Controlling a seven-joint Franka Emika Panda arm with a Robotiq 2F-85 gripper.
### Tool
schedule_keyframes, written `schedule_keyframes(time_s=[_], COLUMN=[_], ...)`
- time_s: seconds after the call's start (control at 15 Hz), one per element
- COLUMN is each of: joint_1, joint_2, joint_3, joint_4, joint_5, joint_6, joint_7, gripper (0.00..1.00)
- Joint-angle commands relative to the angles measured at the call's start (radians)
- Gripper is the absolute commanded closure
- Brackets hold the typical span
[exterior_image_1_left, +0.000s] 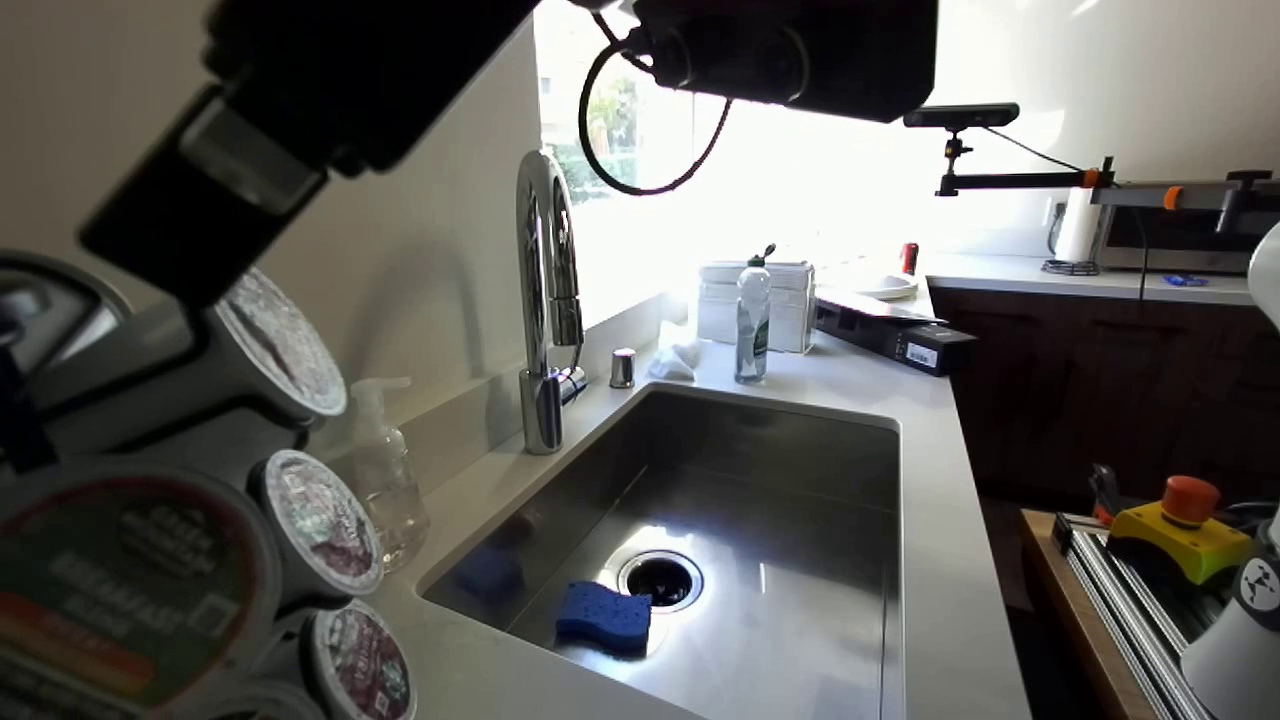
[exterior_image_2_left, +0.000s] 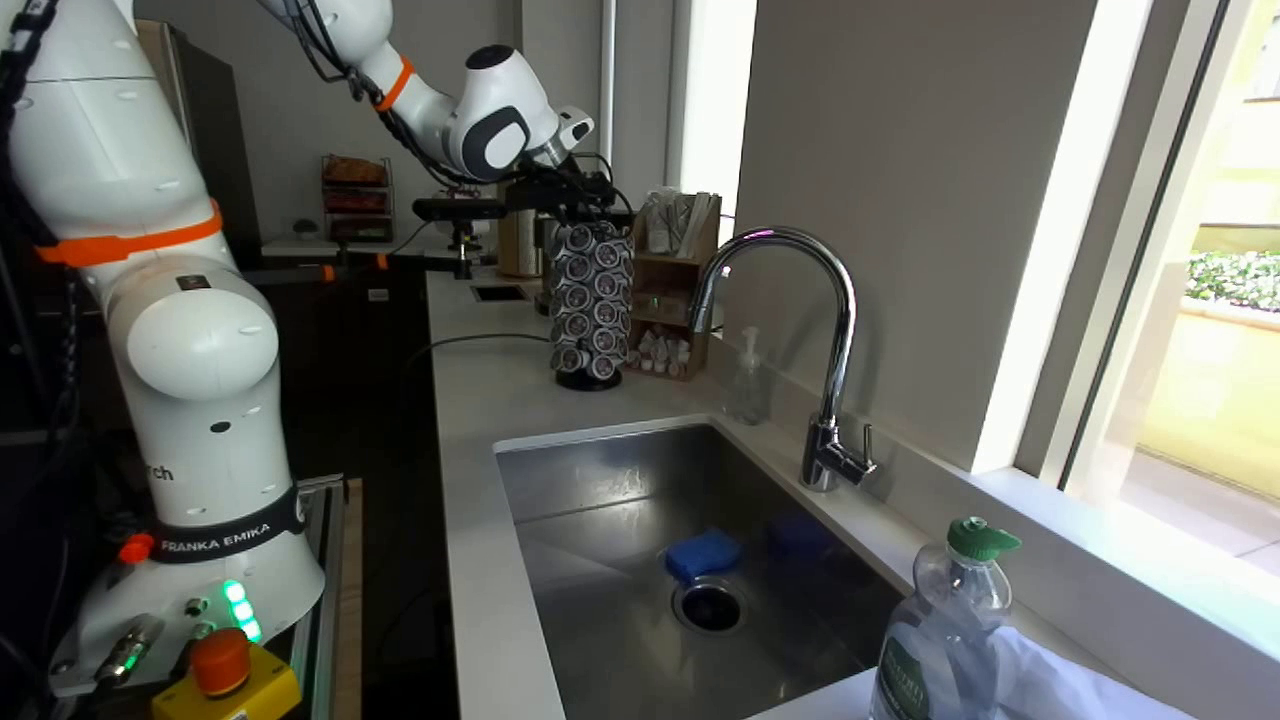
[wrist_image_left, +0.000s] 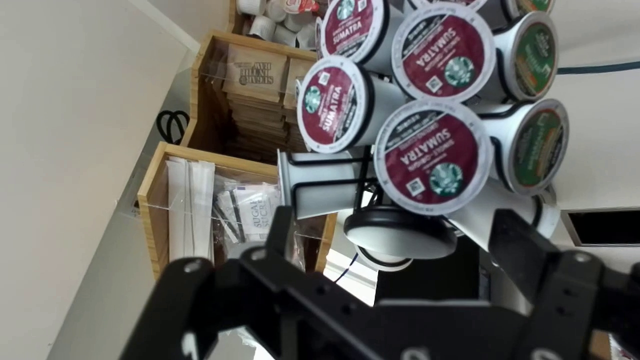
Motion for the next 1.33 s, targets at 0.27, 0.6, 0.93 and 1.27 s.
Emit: schedule_keyframes(time_s=[0.27, 0.6, 0.93, 1.27], joint_1=[-0.018, -0.008, -0.003, -0.003], joint_2=[-0.034, -0.025, -0.014, -0.008], joint_3=[-0.002, -0.013, -0.015, -0.014], joint_4=[-0.011, -0.003, 0.003, 0.007], joint_5=[-0.006, 0.01, 0.016, 0.014], joint_6=[-0.136, -0.16, -0.147, -0.15], joint_7=[0.023, 0.008, -0.002, 0.001], gripper=[0.0, 0.01, 0.3, 0.0])
